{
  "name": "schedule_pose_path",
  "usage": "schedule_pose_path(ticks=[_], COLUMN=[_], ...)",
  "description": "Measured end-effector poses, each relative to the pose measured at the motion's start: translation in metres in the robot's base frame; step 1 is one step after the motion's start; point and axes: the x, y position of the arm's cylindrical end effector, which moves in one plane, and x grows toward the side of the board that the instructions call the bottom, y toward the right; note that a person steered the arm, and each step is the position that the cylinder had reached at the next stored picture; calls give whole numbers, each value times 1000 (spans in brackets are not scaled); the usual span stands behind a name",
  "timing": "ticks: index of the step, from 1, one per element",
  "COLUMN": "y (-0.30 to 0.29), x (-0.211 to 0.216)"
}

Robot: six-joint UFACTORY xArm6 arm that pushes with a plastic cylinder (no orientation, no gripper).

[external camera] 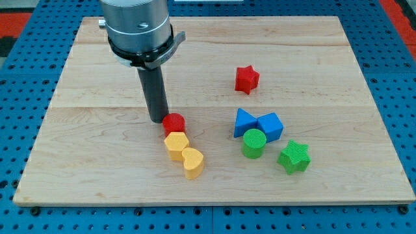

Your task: Move the red star closer to the line of blocks

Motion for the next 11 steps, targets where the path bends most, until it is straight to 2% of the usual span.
schedule_pose_path(ticks=[2, 3, 4, 5, 6, 7, 10, 11], y=[13, 101, 214, 204, 143, 73, 61, 30], x=[-101, -148, -139, -108, -70, -61, -67, -69])
